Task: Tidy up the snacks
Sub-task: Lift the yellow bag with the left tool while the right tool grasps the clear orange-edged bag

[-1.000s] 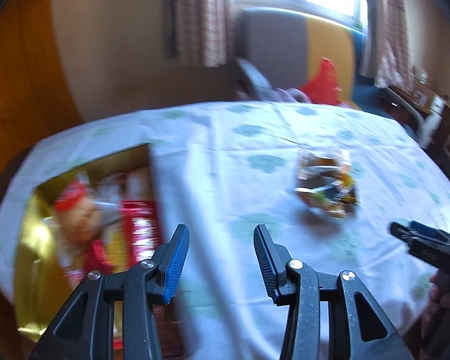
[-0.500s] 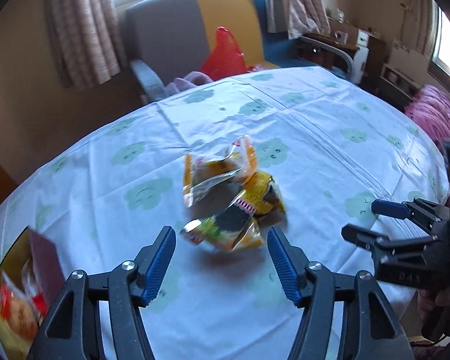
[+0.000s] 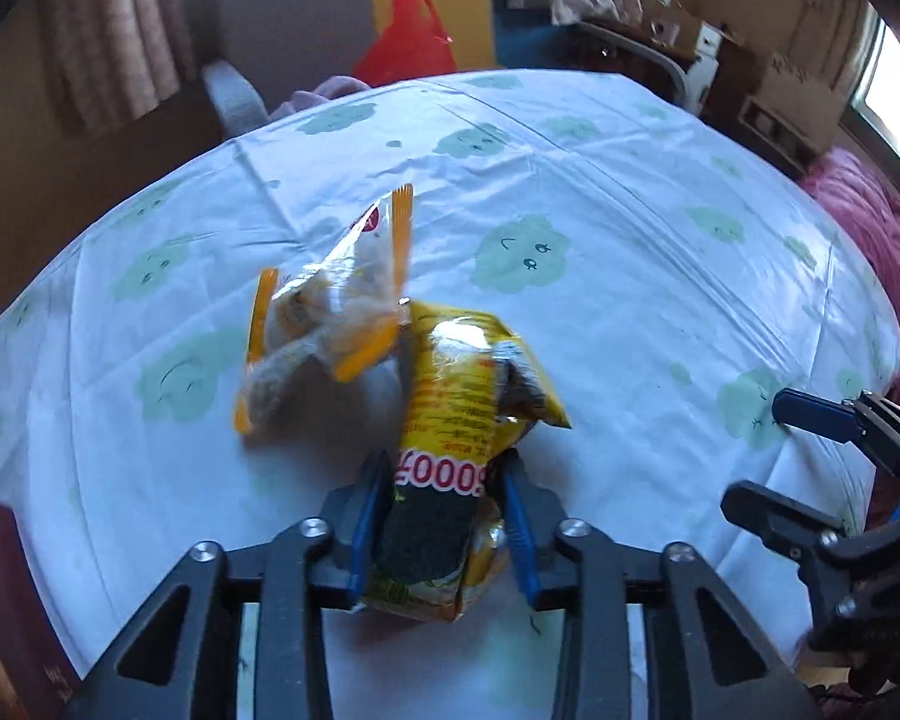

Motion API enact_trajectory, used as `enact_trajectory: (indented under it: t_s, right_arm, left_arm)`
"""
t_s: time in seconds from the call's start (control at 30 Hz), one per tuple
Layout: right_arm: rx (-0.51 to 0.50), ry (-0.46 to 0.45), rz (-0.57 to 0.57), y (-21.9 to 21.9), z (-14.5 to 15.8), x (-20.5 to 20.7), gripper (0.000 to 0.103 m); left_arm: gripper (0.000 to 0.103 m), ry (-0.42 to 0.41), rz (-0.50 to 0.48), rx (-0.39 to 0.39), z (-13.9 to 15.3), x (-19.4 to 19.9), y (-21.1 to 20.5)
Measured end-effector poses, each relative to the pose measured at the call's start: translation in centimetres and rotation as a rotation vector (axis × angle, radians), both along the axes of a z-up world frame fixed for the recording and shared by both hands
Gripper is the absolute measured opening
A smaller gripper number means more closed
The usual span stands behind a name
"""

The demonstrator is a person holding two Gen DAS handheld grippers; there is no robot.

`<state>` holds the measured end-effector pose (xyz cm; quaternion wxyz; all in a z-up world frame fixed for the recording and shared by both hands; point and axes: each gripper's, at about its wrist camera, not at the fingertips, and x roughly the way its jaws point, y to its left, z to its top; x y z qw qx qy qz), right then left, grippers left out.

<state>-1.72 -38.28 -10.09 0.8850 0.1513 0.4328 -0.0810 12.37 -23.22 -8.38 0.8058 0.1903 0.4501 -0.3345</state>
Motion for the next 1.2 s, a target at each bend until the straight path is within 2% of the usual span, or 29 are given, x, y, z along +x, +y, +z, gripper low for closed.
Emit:
enact_trajectory:
  t_s: [0.13, 0.27, 0.43, 0.53, 0.67, 0.83, 0.87, 0.93, 1.0, 1.07, 1.2]
  right_arm:
    - [-0.008, -0.001, 0.0, 0.1, -0.1, 0.1, 0.083]
    - [-0.023, 0.007, 0.009, 0.3, 0.0, 0.1, 0.083]
    - [-0.015, 0.019, 0.006, 0.3, 0.0, 0.3, 0.084]
    - [0.028, 0.02, 0.031, 0.6, 0.4, 1.0, 0.083]
    - [0.084, 0.012, 0.093, 2.1, 1.4, 3.2, 0.08]
    - [0.123, -0.003, 0.174, 4.7, 2.8, 7.1, 0.08]
    - [0.127, -0.008, 0.184, 5.1, 3.0, 7.9, 0.081]
    - [0.142, -0.017, 0.2, 5.8, 3.4, 9.7, 0.092]
    - [0.154, -0.015, 0.206, 6.3, 3.5, 11.4, 0.097]
    - [0.172, -0.004, 0.223, 6.9, 3.3, 13.2, 0.098]
    - [0.132, 0.028, 0.235, 7.9, 2.7, 16.6, 0.1]
  left_arm:
    - [0.03, -0.004, 0.018, -0.026, 0.3, -3.2, 2.4]
    - [0.03, -0.038, 0.022, -0.02, -0.1, -7.2, 5.3]
    - [0.03, -0.03, 0.123, -0.056, -0.4, -8.7, 9.1]
    - [0.031, -0.032, 0.169, -0.093, -0.8, -9.2, 10.9]
    - [0.031, -0.067, 0.177, -0.101, -1.0, -9.8, 10.8]
    - [0.031, -0.07, 0.182, -0.125, -1.1, -9.6, 10.8]
    - [0.031, -0.072, 0.183, -0.128, -1.2, -9.7, 10.8]
    - [0.031, -0.075, 0.182, -0.132, -1.2, -9.7, 10.8]
    - [0.031, -0.074, 0.183, -0.14, -1.3, -9.7, 10.9]
    - [0.031, -0.073, 0.182, -0.147, -1.3, -9.7, 11.1]
    - [0.031, -0.073, 0.181, -0.156, -1.3, -9.7, 11.2]
